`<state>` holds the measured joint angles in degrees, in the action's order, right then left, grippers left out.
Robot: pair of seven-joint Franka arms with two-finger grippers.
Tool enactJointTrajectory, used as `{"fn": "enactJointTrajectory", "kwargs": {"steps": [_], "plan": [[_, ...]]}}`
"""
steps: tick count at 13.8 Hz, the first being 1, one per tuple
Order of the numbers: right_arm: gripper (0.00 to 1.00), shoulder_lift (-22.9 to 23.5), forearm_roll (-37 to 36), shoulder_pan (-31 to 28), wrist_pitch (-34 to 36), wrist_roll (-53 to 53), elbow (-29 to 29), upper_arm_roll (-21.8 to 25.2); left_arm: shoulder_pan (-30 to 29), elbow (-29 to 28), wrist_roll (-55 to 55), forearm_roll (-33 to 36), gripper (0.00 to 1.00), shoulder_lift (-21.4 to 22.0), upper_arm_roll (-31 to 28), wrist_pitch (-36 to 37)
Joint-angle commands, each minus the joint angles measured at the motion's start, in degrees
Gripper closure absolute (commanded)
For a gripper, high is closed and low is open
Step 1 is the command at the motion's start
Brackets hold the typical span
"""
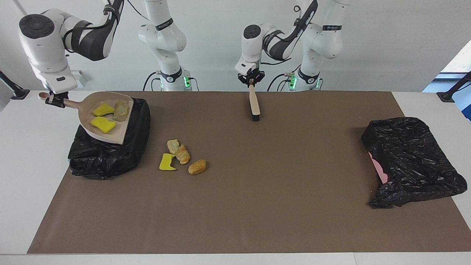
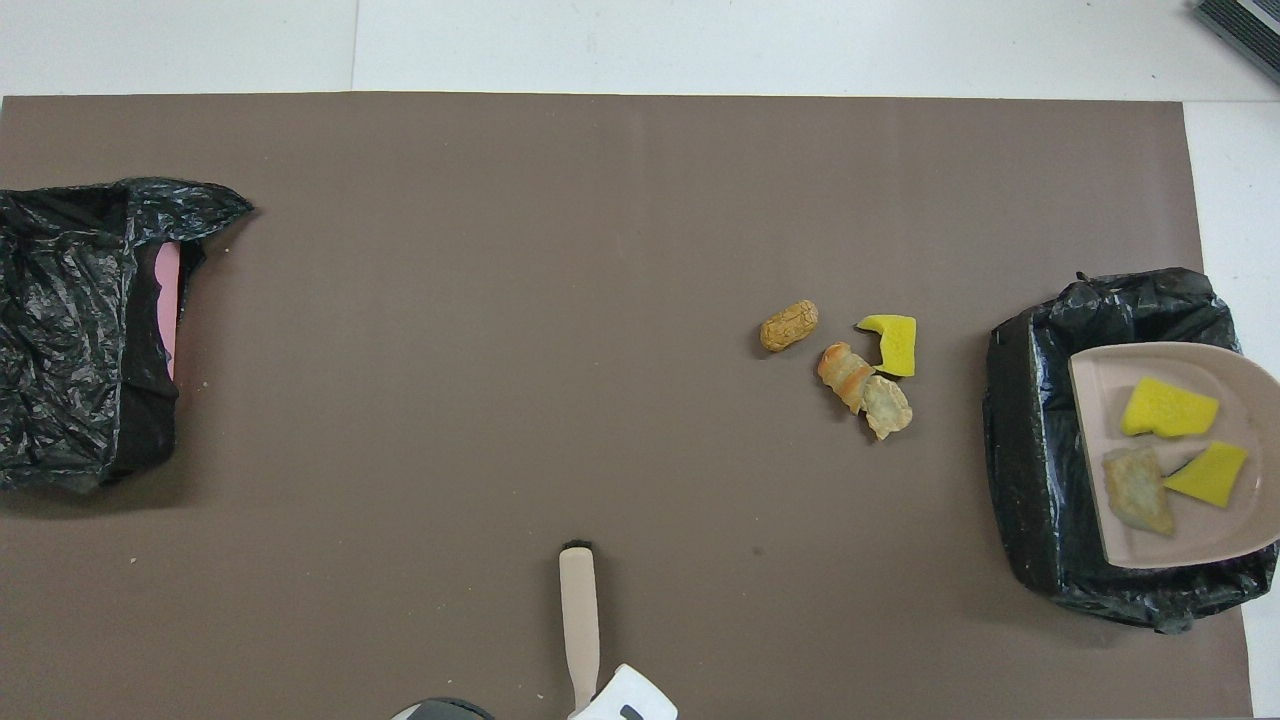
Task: Sweep and dump trash in bin
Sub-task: 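Tip the dustpan with the right gripper to dump trash into the bag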
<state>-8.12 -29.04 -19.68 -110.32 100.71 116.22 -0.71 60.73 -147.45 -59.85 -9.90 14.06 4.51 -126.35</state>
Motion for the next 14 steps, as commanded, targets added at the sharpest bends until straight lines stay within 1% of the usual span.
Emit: {"fn": "enactJointTrajectory", "kwargs": {"steps": [1,2,3,5,6,7,8,10,12,13,14], "plan": [[1.00,-5.1,-5.2,-0.3,-3.6,1.6,6.6,-0.3,-4.0,1.7,2.2,-1.1,0.28,-2.6,-0.3,-1.2],[1.00,-5.2,-6.3,-0.3,-4.1,1.6,6.7,-0.2,-5.3,3.0,5.4,-1.1,0.17,-3.9,-0.3,-1.1],[1.00,-5.2,-7.4,-0.3,-4.8,1.6,6.7,-0.2,-6.6,4.6,9.5,-1.1,0.00,-5.0,-0.3,-1.0],[1.00,-5.8,-10.9,0.6,-5.6,-0.8,7.7,-0.3,-9.9,8.3,16.6,-0.4,0.00,-7.0,-0.4,-0.2],[1.00,-6.6,-14.3,1.1,-6.3,-3.6,8.8,-0.3,-12.2,9.7,18.7,0.1,0.00,-7.5,-0.4,-0.1],[1.00,-7.3,-16.7,2.0,-6.0,-5.6,9.5,-0.3,-13.9,11.5,21.0,1.8,0.00,-8.1,-0.4,0.0],[1.00,-7.8,-17.5,3.0,-5.9,-6.5,10.2,-0.3,-15.7,13.3,22.3,4.5,0.00,-9.4,-0.4,0.0],[1.00,-8.1,-20.7,5.3,-4.3,-9.5,10.4,-0.4,-19.6,19.7,22.7,8.7,0.00,-13.3,-0.5,1.4],[1.00,-8.4,-22.5,7.3,-2.2,-11.6,10.4,-0.5,-22.7,28.3,22.8,13.7,0.00,-18.2,-0.5,5.5],[1.00,-8.6,-23.9,8.2,-1.1,-13.2,10.4,-0.5,-24.4,32.0,23.0,15.4,0.00,-19.8,-0.5,6.4],[1.00,-8.6,-25.4,8.5,-0.2,-13.8,10.4,-0.8,-26.3,34.3,24.7,15.4,0.00,-20.0,-0.5,6.3]]}}
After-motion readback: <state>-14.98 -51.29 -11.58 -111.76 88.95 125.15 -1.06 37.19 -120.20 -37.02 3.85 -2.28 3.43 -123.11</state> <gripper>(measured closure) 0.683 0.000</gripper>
